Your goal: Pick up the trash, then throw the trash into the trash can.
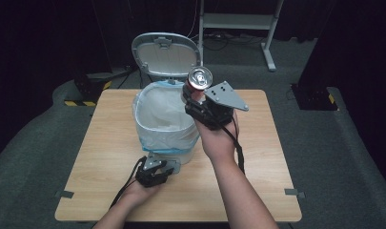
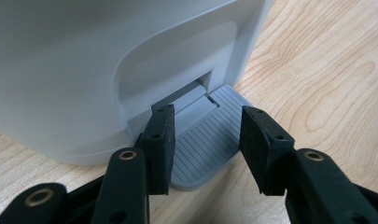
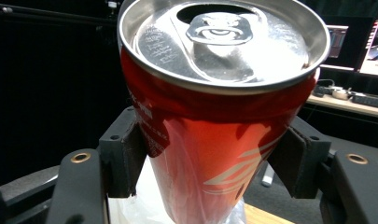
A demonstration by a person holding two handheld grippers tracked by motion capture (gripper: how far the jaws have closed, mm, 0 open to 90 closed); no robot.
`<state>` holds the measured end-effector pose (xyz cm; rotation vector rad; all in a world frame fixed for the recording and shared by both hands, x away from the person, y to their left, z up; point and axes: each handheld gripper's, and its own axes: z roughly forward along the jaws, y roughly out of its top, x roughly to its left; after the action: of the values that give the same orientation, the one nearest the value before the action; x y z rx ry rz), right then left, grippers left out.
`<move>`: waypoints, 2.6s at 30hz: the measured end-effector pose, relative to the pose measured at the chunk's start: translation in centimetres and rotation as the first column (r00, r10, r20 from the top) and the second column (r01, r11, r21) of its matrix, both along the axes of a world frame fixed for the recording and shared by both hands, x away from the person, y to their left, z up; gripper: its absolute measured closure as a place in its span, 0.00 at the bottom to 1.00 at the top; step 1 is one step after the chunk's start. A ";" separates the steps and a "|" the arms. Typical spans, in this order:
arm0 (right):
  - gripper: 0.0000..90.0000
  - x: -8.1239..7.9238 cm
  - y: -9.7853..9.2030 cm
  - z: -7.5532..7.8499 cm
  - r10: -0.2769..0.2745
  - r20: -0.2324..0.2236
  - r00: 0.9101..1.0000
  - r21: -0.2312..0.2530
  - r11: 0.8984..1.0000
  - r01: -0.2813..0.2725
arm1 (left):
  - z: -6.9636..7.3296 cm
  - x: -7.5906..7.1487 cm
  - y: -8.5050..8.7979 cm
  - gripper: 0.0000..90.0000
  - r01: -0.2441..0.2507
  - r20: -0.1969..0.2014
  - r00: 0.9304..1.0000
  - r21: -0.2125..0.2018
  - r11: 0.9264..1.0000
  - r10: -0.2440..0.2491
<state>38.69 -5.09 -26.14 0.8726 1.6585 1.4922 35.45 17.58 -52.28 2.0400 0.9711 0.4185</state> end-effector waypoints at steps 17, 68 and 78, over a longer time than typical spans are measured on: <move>0.38 1.3 3.9 0.3 0.071 -0.017 0.997 -0.006 0.997 -0.071 | 0.0 0.0 0.0 0.62 0.000 0.004 1.000 0.006 1.000 0.000; 0.27 2.2 3.7 -2.1 0.080 -0.104 0.991 -0.060 0.994 -0.086 | 0.0 0.0 0.1 0.61 0.006 -0.003 1.000 -0.005 1.000 -0.006; 0.27 0.9 -0.6 -3.3 0.001 -0.123 0.992 -0.067 0.998 -0.010 | 0.0 0.0 0.1 0.61 0.007 -0.002 1.000 -0.004 1.000 -0.007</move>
<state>39.57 -5.71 -29.40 0.9400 1.7917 1.4017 35.48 17.66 -52.27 2.0401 0.9657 0.4106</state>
